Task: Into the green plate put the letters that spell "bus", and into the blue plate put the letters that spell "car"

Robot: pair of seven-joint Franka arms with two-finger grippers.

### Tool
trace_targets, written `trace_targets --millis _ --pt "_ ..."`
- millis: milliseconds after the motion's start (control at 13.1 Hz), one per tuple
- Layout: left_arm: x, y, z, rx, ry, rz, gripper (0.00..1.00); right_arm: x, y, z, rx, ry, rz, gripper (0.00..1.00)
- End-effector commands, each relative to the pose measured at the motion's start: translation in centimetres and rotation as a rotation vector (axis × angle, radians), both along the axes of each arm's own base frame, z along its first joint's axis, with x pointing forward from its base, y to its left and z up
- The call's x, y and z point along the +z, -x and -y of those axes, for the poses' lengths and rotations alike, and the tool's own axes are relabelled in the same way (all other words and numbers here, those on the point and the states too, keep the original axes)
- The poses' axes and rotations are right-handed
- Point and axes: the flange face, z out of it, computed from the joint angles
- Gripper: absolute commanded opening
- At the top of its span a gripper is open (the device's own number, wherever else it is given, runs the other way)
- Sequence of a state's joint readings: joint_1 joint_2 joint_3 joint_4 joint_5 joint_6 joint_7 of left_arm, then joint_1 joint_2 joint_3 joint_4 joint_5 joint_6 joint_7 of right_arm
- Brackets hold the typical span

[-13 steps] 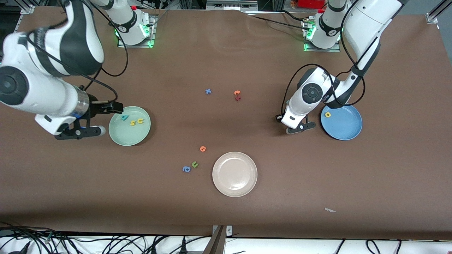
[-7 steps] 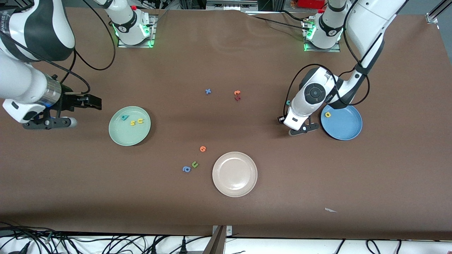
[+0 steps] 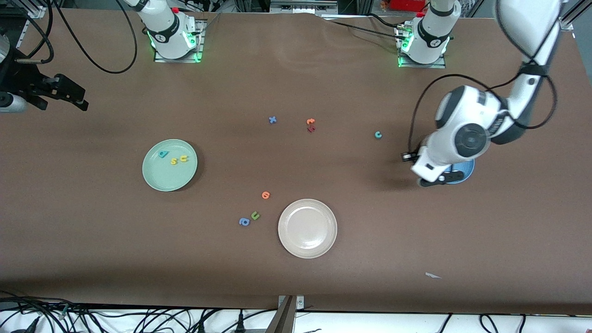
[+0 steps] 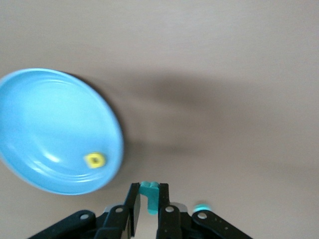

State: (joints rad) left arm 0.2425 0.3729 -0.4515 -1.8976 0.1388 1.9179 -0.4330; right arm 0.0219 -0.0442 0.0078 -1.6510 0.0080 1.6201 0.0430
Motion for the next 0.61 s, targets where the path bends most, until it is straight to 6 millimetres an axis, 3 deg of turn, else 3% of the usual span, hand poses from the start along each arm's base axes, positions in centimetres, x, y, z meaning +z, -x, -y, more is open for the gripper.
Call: trace_targets --millis 0,152,381,457,533 --pt "-0.7 0.6 -7.8 -0.120 0.102 -0.078 0.00 -1.1 -0.8 0.7 -0.001 -0.012 -0.026 1.00" --pt "-2.9 0.8 -11.8 -0.156 0.148 -0.108 0.00 -0.9 -1.2 1.1 0.032 0.000 -0.021 1.00" --pt "-7.2 0.5 -13.0 -0.204 0.120 -0.118 0.00 -1.4 -1.4 0.5 0.038 0.004 -0.028 1.00" --pt "-7.8 0.6 -13.2 -0.199 0.125 -0.120 0.00 -1.3 -1.4 0.2 0.044 0.007 -0.027 1.00" --pt "-8.0 0.6 -13.2 -0.197 0.127 -0.123 0.10 -1.5 -1.4 0.3 0.043 0.008 -0.031 1.00"
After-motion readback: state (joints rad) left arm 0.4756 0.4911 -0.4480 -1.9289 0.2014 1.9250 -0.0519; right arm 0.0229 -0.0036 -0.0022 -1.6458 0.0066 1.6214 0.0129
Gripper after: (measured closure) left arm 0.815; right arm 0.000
